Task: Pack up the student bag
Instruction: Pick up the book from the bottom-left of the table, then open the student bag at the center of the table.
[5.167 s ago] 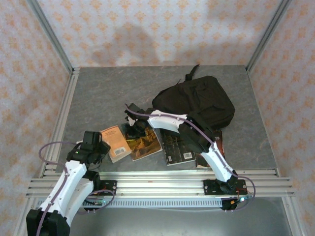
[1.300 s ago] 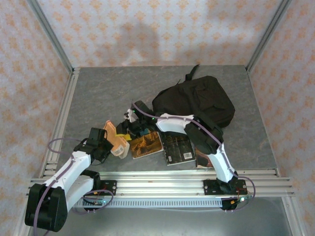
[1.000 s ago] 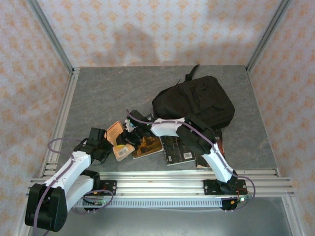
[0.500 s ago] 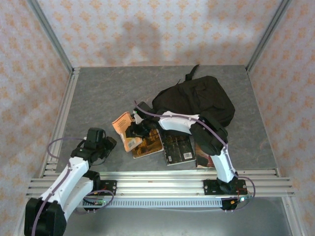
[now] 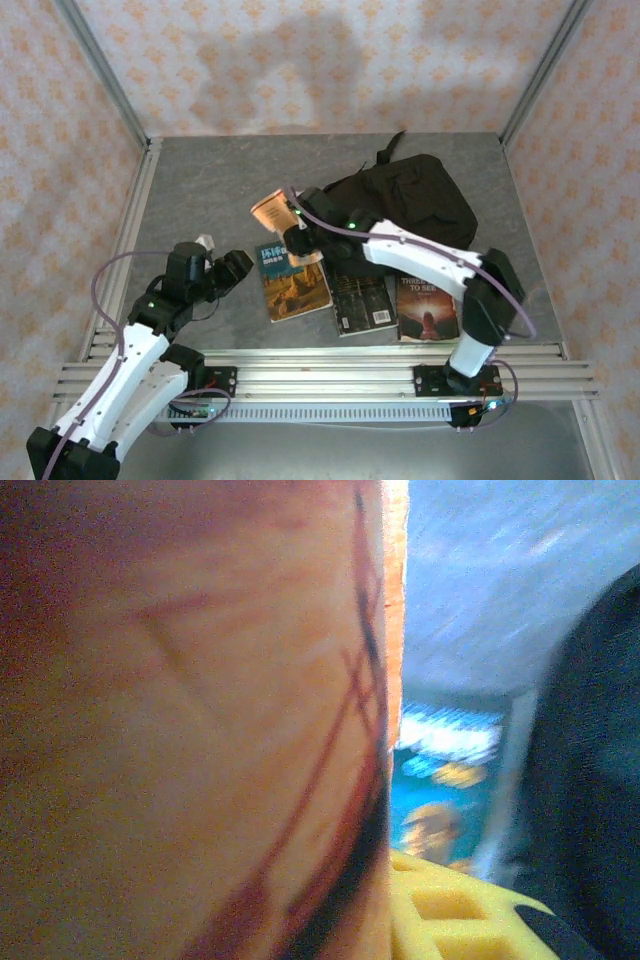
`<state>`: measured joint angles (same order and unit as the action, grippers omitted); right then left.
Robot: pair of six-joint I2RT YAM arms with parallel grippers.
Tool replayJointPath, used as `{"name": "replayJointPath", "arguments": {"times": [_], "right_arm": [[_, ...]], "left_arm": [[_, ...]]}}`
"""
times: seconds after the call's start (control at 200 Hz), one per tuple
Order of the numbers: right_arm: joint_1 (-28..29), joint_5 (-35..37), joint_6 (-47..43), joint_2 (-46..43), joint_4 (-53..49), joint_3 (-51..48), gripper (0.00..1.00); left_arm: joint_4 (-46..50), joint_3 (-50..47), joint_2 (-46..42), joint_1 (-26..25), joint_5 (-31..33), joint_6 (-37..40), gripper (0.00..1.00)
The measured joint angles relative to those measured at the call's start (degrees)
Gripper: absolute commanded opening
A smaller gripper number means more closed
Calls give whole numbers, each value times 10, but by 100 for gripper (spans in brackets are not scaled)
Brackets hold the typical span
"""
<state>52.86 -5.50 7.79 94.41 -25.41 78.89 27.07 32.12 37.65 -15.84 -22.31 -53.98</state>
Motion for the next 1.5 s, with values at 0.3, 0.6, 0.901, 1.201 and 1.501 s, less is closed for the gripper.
{"name": "replayJointPath", "arguments": {"times": [0.3,0.6,0.901,1.201,1.501], "right_arm": [[45,292,-427,-118,287,-231,0],[94,407,-752,-115,568,-298,0],[111,424,-810,-131,620,-305,0],[111,414,-765,-205,542,-308,0],[111,385,-714,-235,465,-309,0]], "left_arm": [[30,139,24,-3,-82,-20,66],[-9,160,66,-29,-169,-136,89],[-60,168,82,-82,-160,-180,86],[-74,197,108,-89,-141,-164,84],[-101,219,144,-89,-132,-154,81]]}}
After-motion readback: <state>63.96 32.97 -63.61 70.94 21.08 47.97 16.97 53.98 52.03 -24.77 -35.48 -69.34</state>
